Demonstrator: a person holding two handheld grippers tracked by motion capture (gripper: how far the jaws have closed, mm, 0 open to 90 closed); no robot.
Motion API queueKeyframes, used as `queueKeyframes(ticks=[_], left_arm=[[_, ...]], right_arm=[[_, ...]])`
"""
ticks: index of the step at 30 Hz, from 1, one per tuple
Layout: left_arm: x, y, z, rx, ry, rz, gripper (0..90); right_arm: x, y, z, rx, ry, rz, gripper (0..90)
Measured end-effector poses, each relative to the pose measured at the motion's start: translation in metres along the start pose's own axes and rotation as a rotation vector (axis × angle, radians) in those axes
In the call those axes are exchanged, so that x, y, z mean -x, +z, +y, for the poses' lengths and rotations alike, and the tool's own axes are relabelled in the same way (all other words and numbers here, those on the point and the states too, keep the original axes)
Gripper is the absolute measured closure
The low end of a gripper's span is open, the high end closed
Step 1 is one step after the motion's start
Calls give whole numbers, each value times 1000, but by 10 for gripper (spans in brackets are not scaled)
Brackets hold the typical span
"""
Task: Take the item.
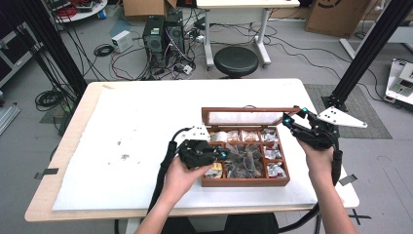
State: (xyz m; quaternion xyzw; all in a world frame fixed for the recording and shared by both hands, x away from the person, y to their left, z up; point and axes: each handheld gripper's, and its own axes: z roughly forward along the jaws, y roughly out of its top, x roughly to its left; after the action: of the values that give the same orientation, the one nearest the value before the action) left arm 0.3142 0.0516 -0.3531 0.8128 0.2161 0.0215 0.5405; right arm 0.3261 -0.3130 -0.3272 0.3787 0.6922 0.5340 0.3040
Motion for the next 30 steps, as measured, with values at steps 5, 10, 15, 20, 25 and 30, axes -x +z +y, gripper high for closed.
queueKeyframes(ticks=[5,10,15,20,25,30], left_arm=[[-4,-19,6,30,9,31,894],[-11,-39,10,61,5,70,894],[-18,-57,11,75,-8,110,894],[-28,-76,8,102,-30,143,895],[-37,-93,5,124,-42,199,895],[-47,-107,0,155,-61,250,895]], right_arm=[[0,0,0,-1,0,-2,505],[0,0,0,-1,0,-2,505],[0,0,0,-1,0,-3,505],[-1,0,0,-2,1,-2,505],[0,0,0,0,-2,-3,505],[0,0,0,1,-1,-4,505]])
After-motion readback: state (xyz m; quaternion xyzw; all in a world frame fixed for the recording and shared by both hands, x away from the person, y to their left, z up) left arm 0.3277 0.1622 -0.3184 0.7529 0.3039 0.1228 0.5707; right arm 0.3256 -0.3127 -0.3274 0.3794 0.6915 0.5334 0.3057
